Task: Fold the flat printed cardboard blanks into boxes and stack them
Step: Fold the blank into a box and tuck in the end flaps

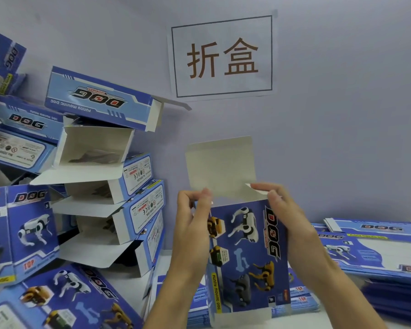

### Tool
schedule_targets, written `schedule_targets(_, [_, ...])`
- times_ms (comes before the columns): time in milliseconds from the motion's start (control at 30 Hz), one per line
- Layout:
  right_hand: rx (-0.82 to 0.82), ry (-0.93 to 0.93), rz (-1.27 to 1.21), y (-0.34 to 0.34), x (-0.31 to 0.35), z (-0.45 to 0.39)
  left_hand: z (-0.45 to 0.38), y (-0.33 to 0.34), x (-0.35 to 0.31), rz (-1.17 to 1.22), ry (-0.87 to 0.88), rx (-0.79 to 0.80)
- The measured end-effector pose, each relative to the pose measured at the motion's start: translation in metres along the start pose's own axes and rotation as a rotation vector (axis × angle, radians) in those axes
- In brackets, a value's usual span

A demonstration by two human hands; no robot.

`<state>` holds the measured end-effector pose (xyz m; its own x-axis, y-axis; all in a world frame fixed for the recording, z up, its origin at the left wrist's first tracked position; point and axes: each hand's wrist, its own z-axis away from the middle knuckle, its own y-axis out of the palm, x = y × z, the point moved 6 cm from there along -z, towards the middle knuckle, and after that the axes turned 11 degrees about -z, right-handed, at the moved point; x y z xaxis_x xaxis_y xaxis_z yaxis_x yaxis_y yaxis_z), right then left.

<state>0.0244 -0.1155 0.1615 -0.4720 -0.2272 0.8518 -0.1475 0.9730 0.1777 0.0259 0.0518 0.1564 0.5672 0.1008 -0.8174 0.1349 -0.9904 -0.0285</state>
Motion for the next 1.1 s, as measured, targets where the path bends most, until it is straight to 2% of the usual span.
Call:
schedule_targets(133, [-0.091, -0.068, 0.006, 0.002, 0.003, 0.003, -0.002, 0.001, 0.005, -0.002, -0.04, -0.04])
schedule_targets(267, [-0.1, -0.019, -0.054, -0.001, -0.003, 0.006, -0.001, 0.001, 0.002, 0.102, -0.117, -0.075])
schedule_targets(500, [-0.061, 0.019, -0.029, 0.001, 0.001, 0.002, -0.002, 0.003, -0.004, 0.051, -0.047, -0.047])
schedule_targets(633, [-0.085, 0.014, -0.104, 0.0, 0.001, 0.002, 0.0, 0.002, -0.011, 0.099, 0.026, -0.079])
schedule_targets(700, [-0.105, -0.029, -0.128, -0.003, 0.002, 0.001, 0.003, 0.003, -0.016, 0.206, 0.085, -0.075])
schedule_targets(800, [-0.055, -0.067, -0.241, -0.006, 0.003, 0.002, 0.006, 0.0, -0.015, 0.401, 0.046, -0.059])
schedule_targets(900, [0.035, -0.027, -0.352, -0.001, 0.003, 0.006, 0.007, -0.003, -0.019, 0.295, 0.053, -0.069])
schedule_targets(1100, [0.062, -0.079, -0.176, 0.012, 0.008, 0.008, 0.01, 0.0, -0.022, 0.138, 0.214, -0.037])
